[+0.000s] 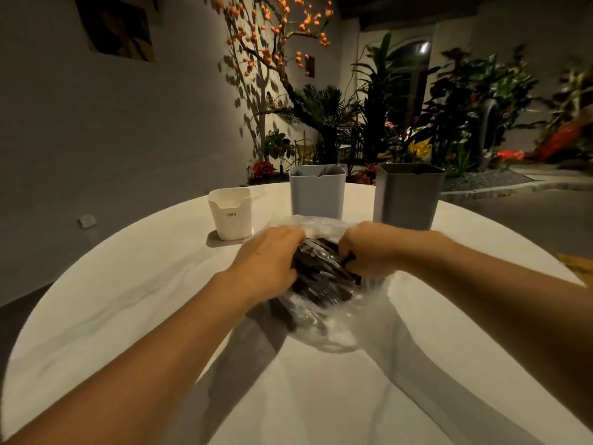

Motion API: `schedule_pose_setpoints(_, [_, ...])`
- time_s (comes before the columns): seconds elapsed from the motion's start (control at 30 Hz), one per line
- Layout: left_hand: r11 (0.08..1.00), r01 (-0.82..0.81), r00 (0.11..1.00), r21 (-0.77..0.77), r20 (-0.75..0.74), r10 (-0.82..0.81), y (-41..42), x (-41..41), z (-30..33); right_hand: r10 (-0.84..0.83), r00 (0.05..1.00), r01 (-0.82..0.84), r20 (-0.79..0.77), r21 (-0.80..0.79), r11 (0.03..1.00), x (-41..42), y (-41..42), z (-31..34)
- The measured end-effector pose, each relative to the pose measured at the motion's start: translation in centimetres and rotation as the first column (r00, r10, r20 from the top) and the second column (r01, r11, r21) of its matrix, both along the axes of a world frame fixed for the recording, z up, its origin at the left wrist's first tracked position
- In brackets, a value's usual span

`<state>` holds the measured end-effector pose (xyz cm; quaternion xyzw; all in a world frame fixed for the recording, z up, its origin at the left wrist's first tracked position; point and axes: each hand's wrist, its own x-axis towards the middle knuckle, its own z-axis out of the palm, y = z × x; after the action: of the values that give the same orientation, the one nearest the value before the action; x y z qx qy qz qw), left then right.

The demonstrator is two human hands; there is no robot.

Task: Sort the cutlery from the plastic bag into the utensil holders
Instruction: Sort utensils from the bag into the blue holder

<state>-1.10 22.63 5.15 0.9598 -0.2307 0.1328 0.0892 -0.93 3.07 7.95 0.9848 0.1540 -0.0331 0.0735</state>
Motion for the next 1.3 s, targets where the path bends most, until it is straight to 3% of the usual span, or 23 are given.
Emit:
schedule_pose_setpoints(0.07, [0.999,0.005,1.0,0.032,0.005,-0.005,0.0,0.0,-0.6,0.014,0.992,-0.019,0.127,0.037,0.999,-0.1,-0.6,-1.0])
schedule_pose_setpoints(0.23, [0.995,0.045,0.993,-0.093,0.117,-0.034,-1.2,0.4,-1.0,0.061,0.991,-0.102,0.123,0.363,0.926,-0.4,0.8,-3.3])
schedule_pose_setpoints(0.37, [0.954,0.044,0.997,-0.296,0.069,-0.025,-1.2,-0.3,-3.2,0.073,0.994,-0.094,0.087,0.273,0.957,-0.3,2.9,-6.3])
schedule_pose_setpoints(0.47, [0.933,0.023,0.999,-0.36,0.032,-0.013,-0.4,-0.7,-4.0,0.211,0.974,-0.224,0.078,0.408,0.885,-1.2,2.4,-5.2])
schedule_pose_setpoints(0.53, [0.915,0.002,0.998,-0.403,0.057,0.023,-0.1,-0.4,-3.9,0.239,0.961,-0.277,0.14,0.457,0.845,-1.8,1.8,-4.8])
schedule_pose_setpoints(0.6, [0.902,0.023,0.994,-0.431,0.107,0.026,-0.3,-0.3,-3.8,0.171,0.948,-0.275,0.27,0.416,0.867,-2.2,1.2,-5.4])
schedule_pose_setpoints(0.7, [0.911,0.109,0.987,-0.399,0.154,-0.05,-0.5,-0.6,-3.8,0.092,0.913,-0.225,0.397,0.304,0.926,-2.7,0.7,-5.9])
schedule_pose_setpoints(0.8, [0.928,0.191,0.975,-0.318,0.171,-0.142,-0.2,-0.8,-3.9,0.05,0.939,-0.158,0.341,0.297,0.942,-3.3,0.2,-5.5])
schedule_pose_setpoints(1.0, [0.959,0.191,0.981,-0.208,0.085,-0.177,0.1,-1.0,-4.7,-0.01,0.965,-0.1,0.262,0.401,0.911,-3.6,-0.2,-5.3])
schedule_pose_setpoints(1.3, [0.961,0.177,0.984,-0.212,0.071,-0.165,0.2,-0.9,-5.1,-0.026,0.973,-0.083,0.228,0.455,0.887,-3.3,-0.7,-5.5])
